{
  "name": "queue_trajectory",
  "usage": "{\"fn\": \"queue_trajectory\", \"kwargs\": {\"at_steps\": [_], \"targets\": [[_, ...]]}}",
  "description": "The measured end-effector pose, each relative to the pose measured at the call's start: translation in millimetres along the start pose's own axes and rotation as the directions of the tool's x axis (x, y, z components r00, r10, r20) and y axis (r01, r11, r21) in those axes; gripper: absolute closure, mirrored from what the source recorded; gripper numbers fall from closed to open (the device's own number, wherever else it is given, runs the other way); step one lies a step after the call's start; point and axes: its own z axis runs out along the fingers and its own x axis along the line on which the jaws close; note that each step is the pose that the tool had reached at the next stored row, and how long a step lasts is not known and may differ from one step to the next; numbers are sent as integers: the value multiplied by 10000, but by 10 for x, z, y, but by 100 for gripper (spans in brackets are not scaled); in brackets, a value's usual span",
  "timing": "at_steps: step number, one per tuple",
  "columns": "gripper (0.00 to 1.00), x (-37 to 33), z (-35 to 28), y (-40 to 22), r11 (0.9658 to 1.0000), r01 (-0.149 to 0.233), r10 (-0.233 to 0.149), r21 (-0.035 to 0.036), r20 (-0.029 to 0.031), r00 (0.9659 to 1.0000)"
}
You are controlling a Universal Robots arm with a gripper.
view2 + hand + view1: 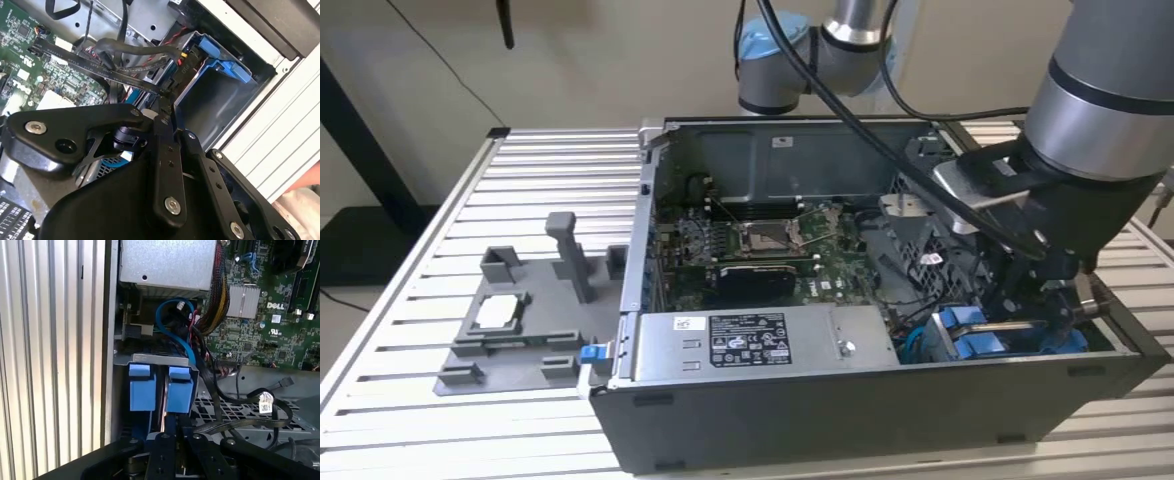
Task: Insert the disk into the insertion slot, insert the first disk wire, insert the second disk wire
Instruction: 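Insert the second disk wire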
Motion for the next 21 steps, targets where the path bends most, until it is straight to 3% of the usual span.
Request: {"fn": "queue_trajectory", "kwargs": {"at_steps": [4, 7, 11, 18, 21], "targets": [[84, 0, -10, -19, 9998, -17, 17, -191, 15, 10000], [84, -1, -28, -32, 9996, -26, 27, -266, 22, 10000], [84, -1, -40, -51, 9996, -52, 53, -292, 35, 10000], [84, -4, -37, -54, 9988, -406, 406, -289, -14, 9992], [84, -14, -32, -62, 9984, -493, 493, -287, -9, 9988]]}}
